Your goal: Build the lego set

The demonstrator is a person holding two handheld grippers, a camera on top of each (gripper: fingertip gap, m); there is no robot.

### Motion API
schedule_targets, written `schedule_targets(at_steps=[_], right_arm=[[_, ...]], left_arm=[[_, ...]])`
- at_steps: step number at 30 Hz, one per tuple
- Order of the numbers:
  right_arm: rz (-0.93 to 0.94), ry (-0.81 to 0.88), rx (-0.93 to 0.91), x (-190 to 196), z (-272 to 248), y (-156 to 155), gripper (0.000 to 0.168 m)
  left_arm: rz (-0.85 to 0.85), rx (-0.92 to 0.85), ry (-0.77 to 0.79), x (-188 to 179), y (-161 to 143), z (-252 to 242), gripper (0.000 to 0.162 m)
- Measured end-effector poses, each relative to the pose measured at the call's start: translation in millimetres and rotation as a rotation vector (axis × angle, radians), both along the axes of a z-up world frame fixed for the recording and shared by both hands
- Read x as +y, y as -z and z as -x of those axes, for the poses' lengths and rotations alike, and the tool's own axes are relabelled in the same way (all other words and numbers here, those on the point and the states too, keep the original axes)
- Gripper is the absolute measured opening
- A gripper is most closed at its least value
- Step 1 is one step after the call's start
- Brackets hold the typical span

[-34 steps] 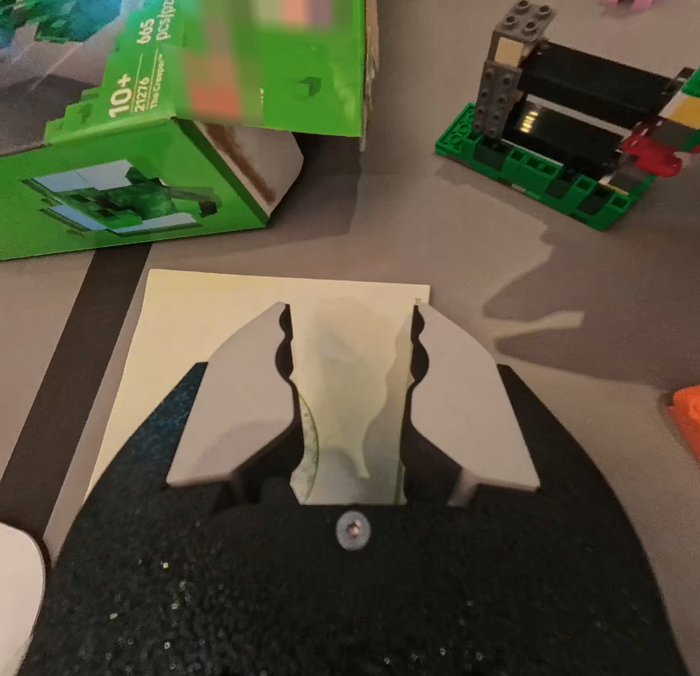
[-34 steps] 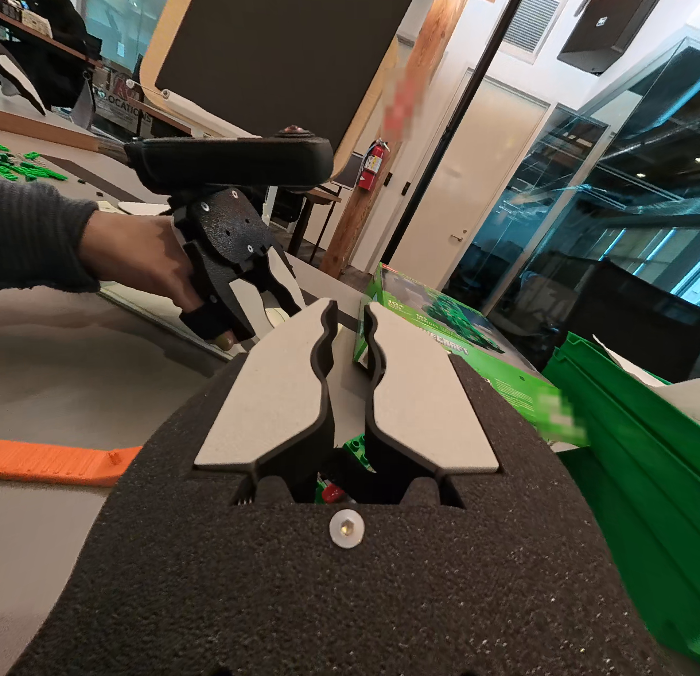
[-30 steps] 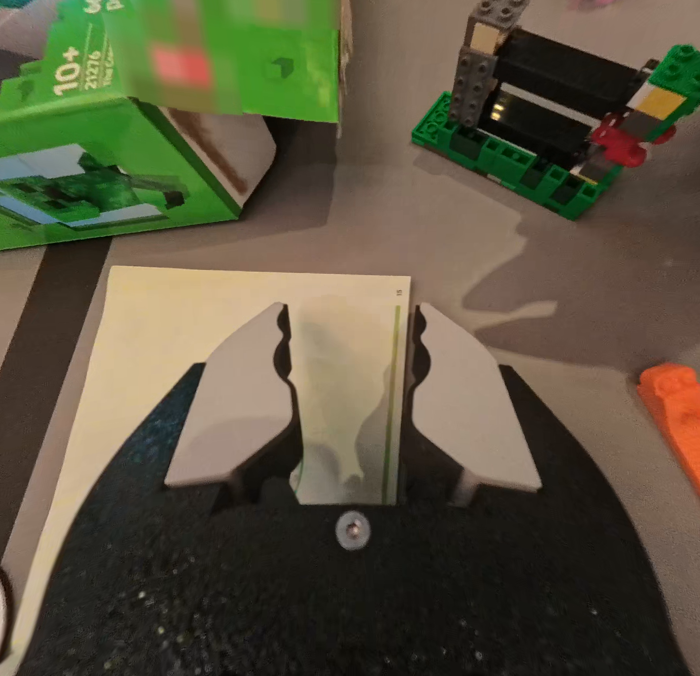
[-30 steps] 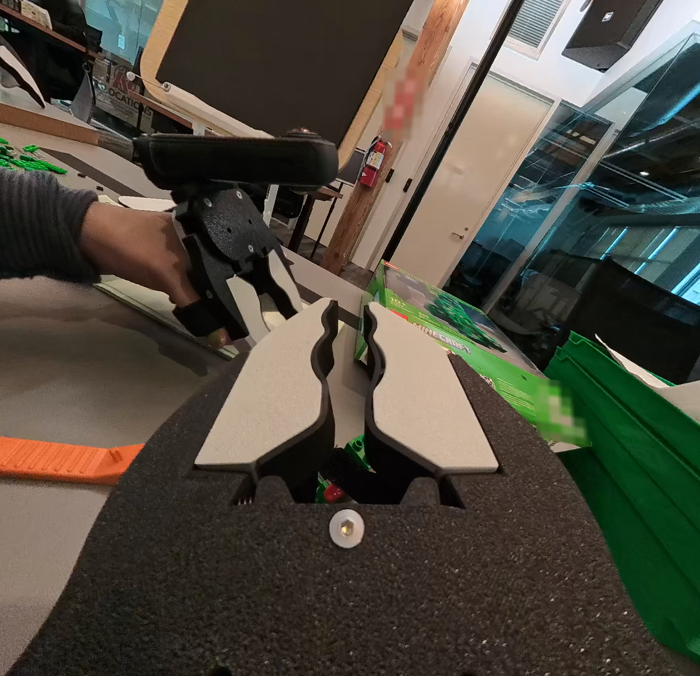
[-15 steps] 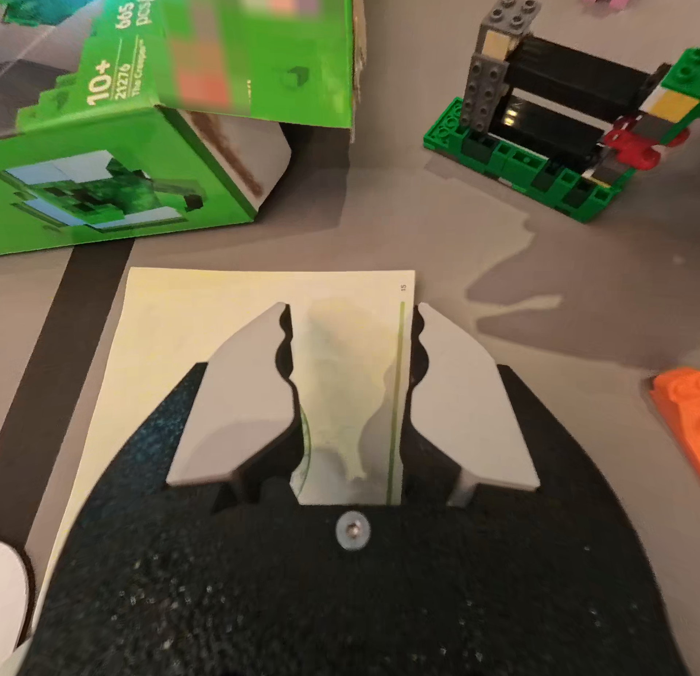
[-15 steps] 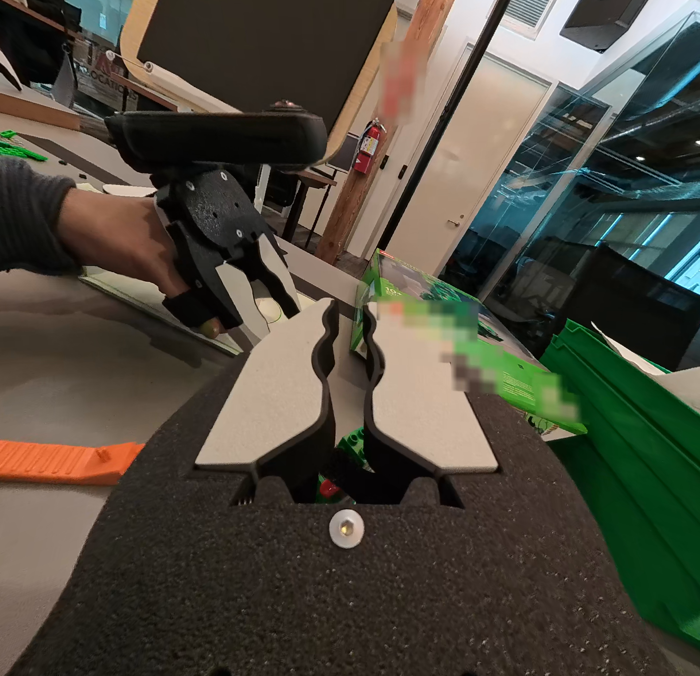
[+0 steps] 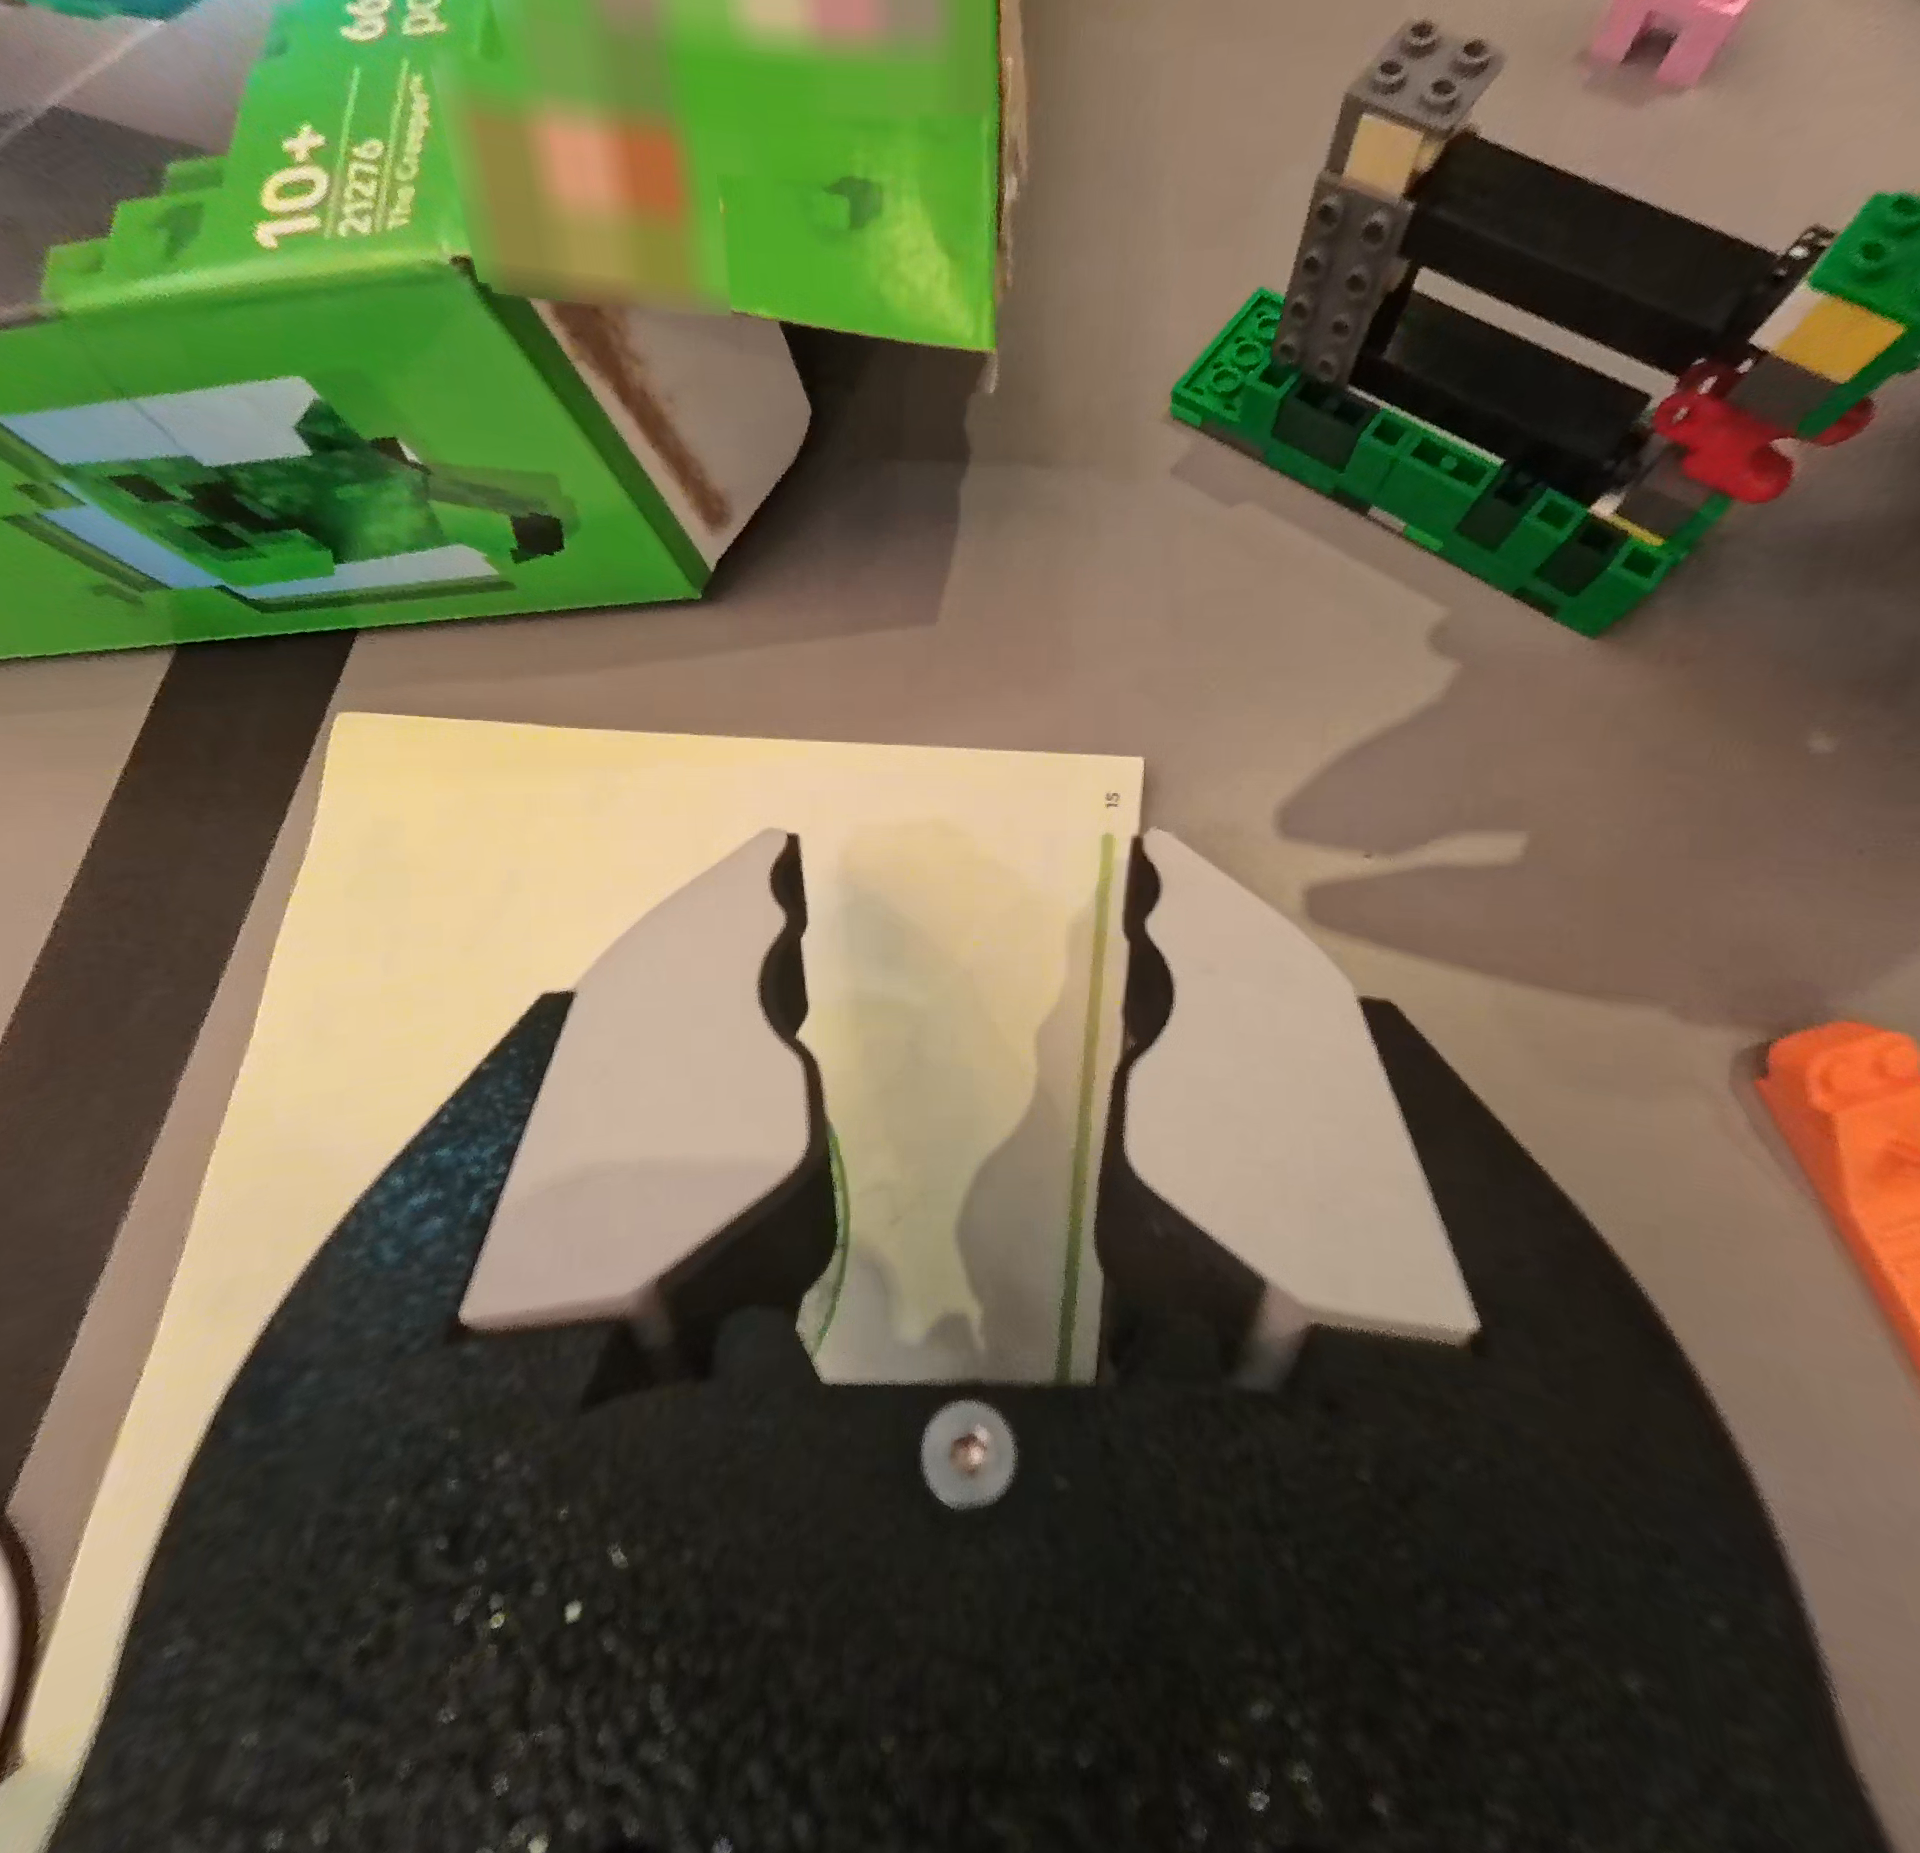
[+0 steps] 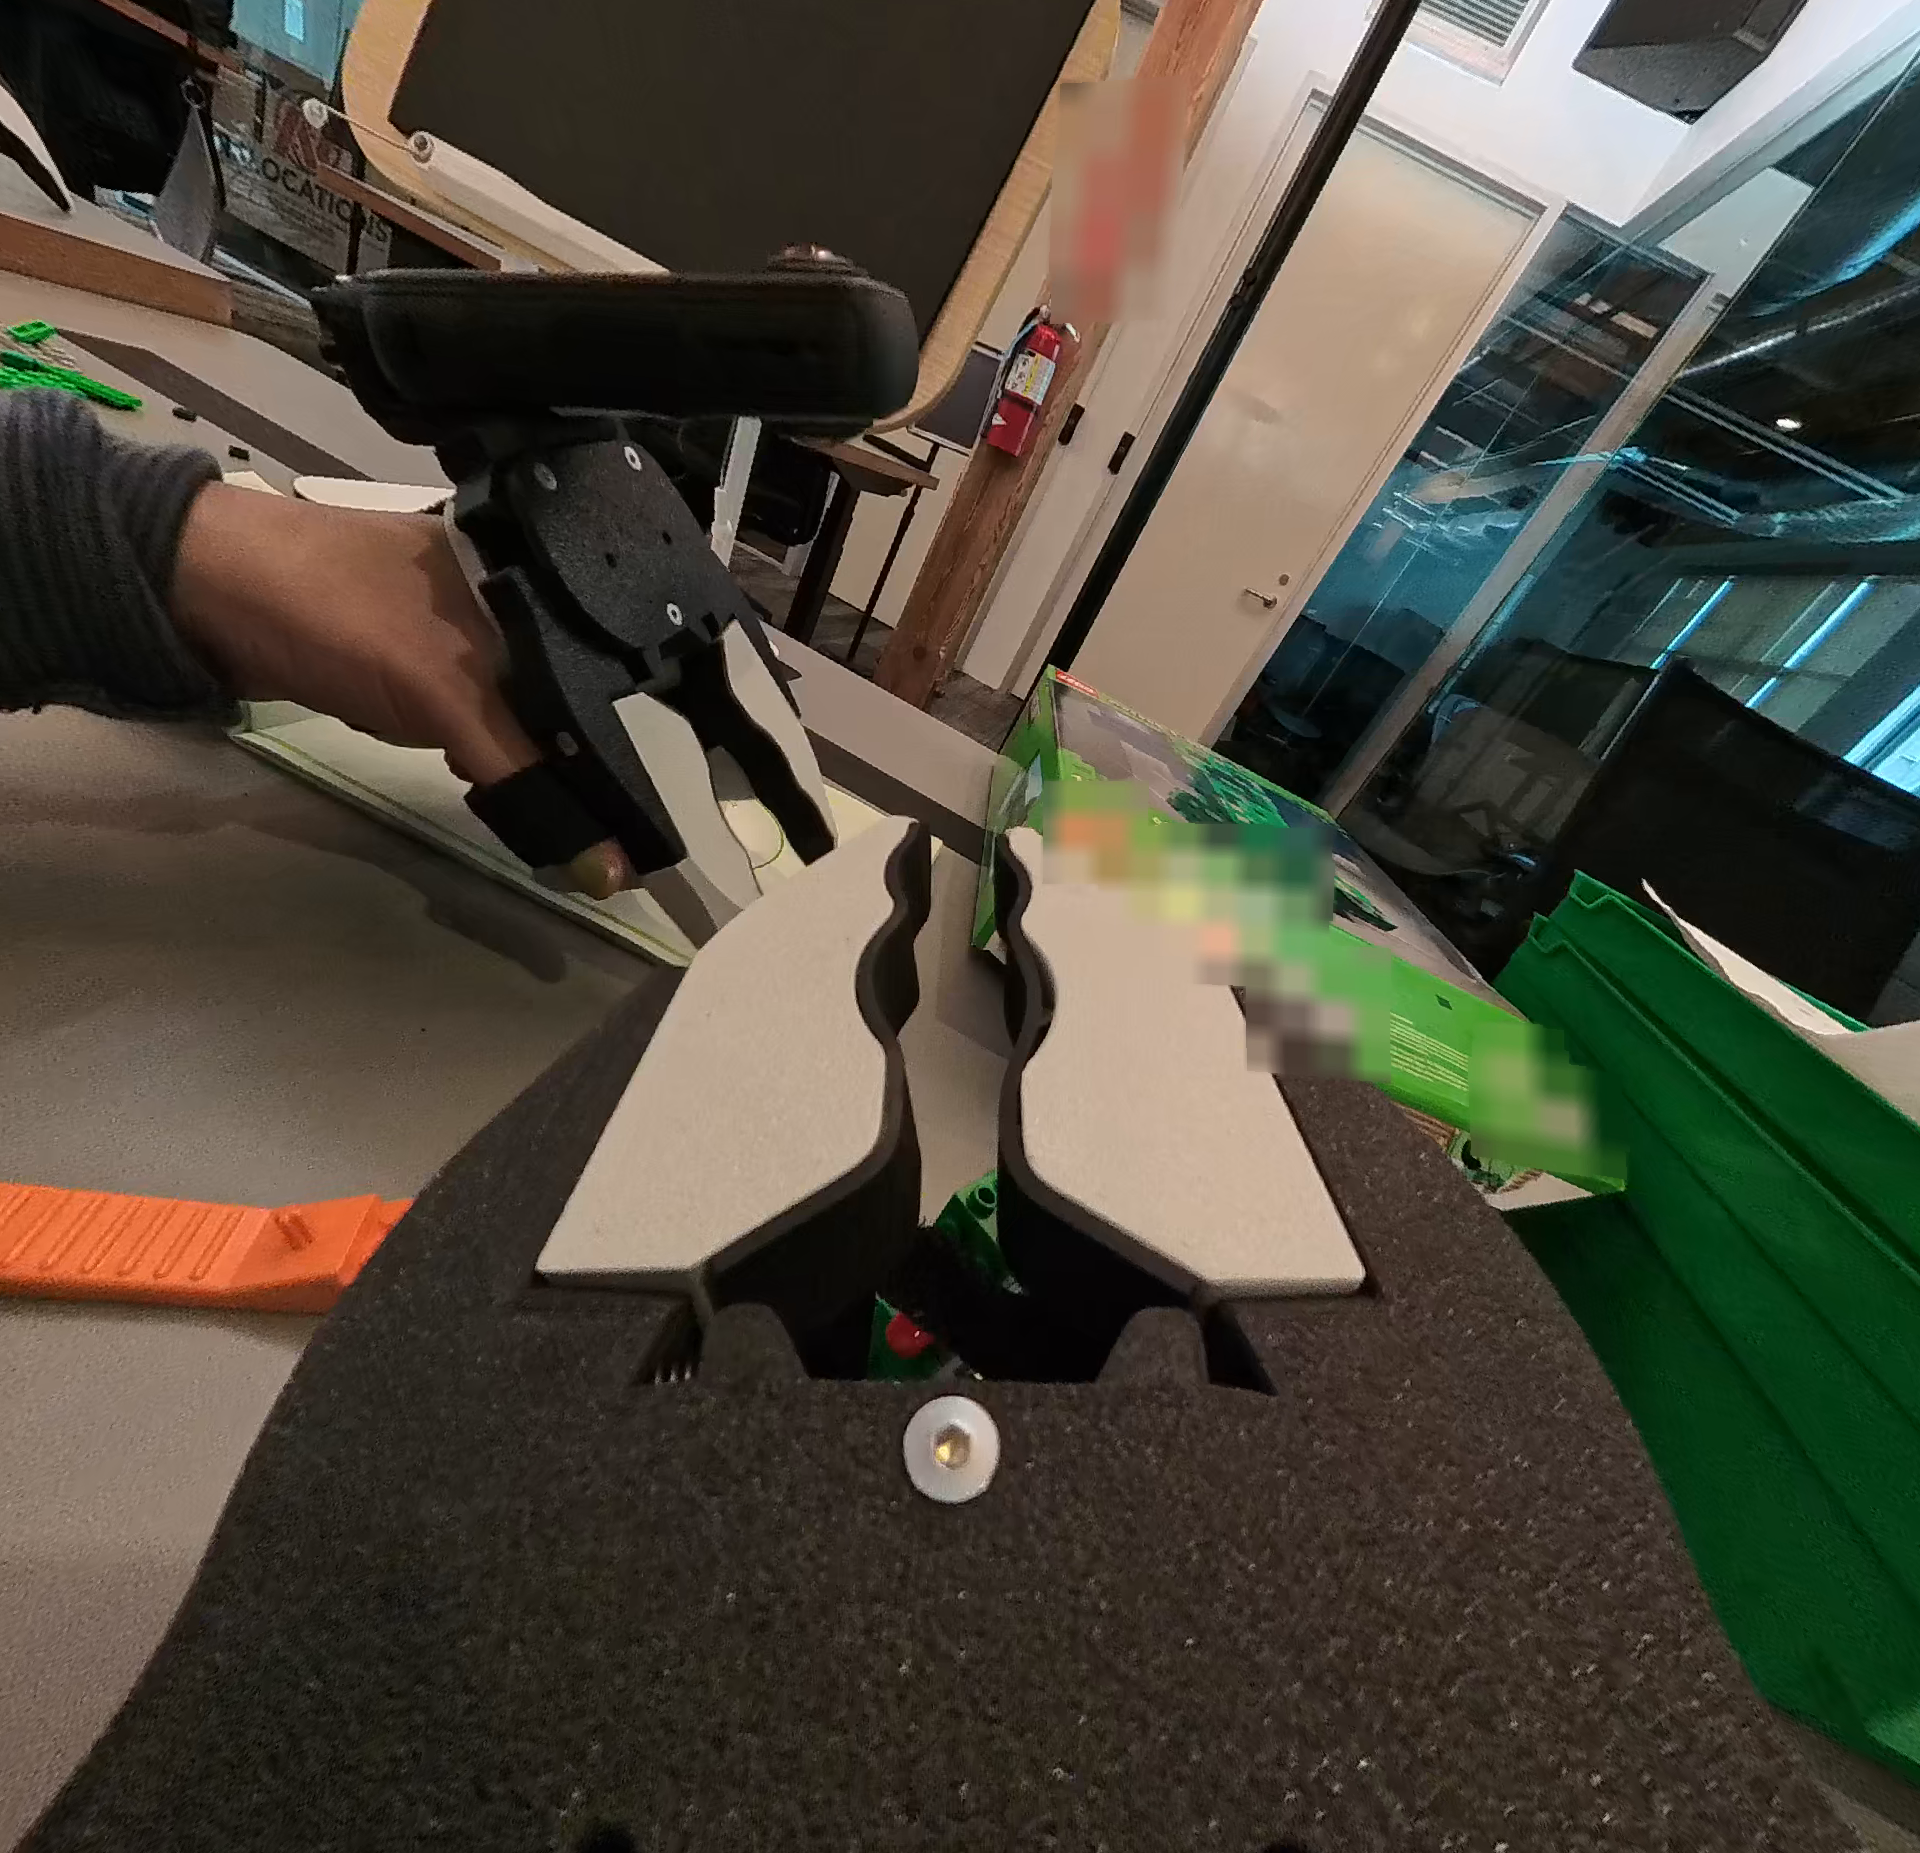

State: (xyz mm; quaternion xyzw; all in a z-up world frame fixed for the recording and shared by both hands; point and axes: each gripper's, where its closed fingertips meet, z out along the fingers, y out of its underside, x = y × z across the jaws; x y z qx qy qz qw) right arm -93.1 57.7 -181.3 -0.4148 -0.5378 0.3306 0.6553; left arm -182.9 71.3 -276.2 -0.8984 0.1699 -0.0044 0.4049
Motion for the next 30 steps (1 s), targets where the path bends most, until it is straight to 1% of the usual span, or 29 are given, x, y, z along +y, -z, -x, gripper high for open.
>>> schedule_targets(at_steps=[4,6,11,20,24,30], right_arm=[[0.000,-0.001,-0.006,0,1,1,0.011],[-0.002,-0.001,-0.009,-1,1,1,0.011],[-0.004,-0.004,-0.016,-1,1,2,0.010],[-0.009,-0.002,-0.029,-2,2,4,0.010],[-0.009,-0.003,-0.035,-2,2,5,0.010],[-0.019,-0.004,-0.041,-2,2,6,0.008]], left_arm=[[-0.021,0.001,-0.019,0,-4,3,0.056],[-0.005,-0.010,-0.003,-1,-2,0,0.056],[0.028,0.031,0.000,-2,5,-1,0.057],[0.028,0.004,0.018,-3,4,-6,0.055],[0.042,0.041,0.020,-3,9,-5,0.054],[0.016,0.027,0.002,-2,3,-3,0.053]])
